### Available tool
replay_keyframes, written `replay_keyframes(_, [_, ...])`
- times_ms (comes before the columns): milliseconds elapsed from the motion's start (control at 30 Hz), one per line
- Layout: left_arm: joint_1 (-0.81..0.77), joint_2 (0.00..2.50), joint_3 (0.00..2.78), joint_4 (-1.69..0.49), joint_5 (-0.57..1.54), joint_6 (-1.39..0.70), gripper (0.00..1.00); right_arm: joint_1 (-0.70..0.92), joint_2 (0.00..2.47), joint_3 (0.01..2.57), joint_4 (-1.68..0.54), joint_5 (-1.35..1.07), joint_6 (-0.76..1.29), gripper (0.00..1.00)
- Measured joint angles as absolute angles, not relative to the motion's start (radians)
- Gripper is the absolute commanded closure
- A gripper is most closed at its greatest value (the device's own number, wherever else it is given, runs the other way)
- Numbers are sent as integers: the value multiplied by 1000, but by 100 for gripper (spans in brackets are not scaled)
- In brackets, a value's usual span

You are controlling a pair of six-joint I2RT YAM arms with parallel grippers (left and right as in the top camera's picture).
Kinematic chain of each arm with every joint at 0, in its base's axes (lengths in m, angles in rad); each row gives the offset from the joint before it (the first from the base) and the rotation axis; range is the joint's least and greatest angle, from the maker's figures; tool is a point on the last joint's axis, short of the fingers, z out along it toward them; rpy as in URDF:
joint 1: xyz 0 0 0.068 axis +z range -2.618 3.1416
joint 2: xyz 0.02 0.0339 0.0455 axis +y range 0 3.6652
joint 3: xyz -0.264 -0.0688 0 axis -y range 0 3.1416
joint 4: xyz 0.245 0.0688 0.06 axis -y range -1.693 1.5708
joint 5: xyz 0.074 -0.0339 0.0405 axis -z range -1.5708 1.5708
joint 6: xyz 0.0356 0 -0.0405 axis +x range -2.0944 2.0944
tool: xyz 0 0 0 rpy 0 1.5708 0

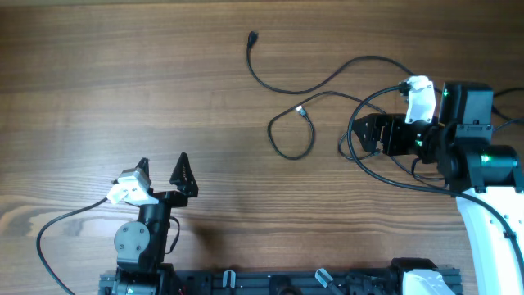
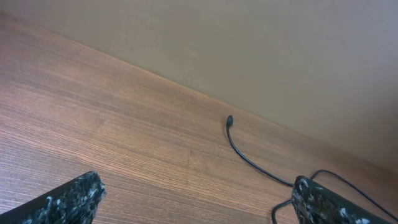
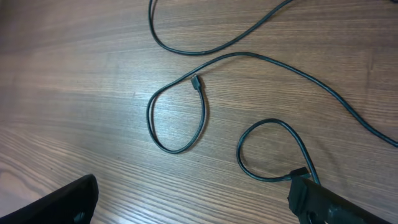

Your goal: Untangle cables

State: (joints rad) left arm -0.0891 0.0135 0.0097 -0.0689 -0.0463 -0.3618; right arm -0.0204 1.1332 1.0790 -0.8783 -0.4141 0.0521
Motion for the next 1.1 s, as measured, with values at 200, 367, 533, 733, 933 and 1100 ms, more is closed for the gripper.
replay_keyframes(200, [-89, 14, 10, -69, -46, -362, 0, -20, 1082, 1078, -865, -355, 52, 0])
replay_keyframes(367, [-89, 14, 10, -69, -46, -362, 0, -20, 935, 976, -615, -339, 52, 0])
replay_keyframes(533, [-89, 14, 10, -69, -46, -362, 0, -20, 773, 716, -245, -340, 68, 0])
replay_keyframes(733, [-89, 14, 10, -69, -46, -362, 0, -20, 632, 424, 159, -344, 75, 0])
replay_keyframes(933, [-89, 14, 10, -69, -46, -362, 0, -20, 531, 227, 372, -347, 75, 0])
replay_keyframes(1100, [-89, 14, 10, -69, -46, -362, 0, -20, 412, 84, 398, -346, 75, 0])
